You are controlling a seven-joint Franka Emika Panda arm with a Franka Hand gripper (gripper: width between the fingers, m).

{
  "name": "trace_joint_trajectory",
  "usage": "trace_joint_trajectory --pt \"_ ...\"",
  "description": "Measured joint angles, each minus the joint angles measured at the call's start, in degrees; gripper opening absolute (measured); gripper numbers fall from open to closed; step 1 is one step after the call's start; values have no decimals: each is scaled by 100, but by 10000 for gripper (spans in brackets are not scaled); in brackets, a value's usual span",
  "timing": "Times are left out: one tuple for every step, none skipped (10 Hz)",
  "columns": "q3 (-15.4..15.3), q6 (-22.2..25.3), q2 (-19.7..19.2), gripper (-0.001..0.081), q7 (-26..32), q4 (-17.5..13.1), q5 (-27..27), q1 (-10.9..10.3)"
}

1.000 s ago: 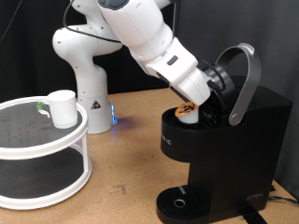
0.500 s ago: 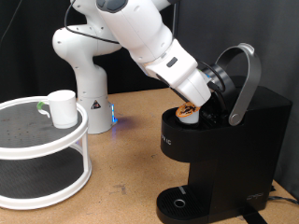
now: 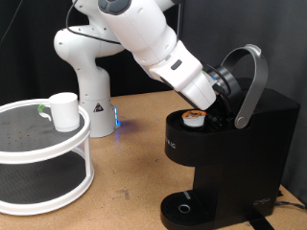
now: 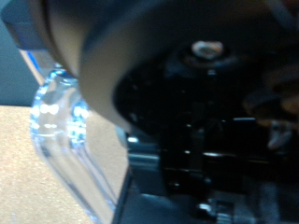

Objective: Make a cup of coffee with the keurig machine

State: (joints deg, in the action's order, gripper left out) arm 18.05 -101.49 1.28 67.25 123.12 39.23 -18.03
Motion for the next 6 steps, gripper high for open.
trace_joint_trajectory --pt "4 64 -7 803 -1 -7 -3 15" --pt "5 80 -7 803 -1 -7 -8 25" --pt "4 22 -6 803 -1 4 -11 29" --pt "-5 -243 23 803 45 70 4 26" --pt "-25 -747 77 803 192 218 85 16" --pt "-27 -1179 163 803 387 358 219 14"
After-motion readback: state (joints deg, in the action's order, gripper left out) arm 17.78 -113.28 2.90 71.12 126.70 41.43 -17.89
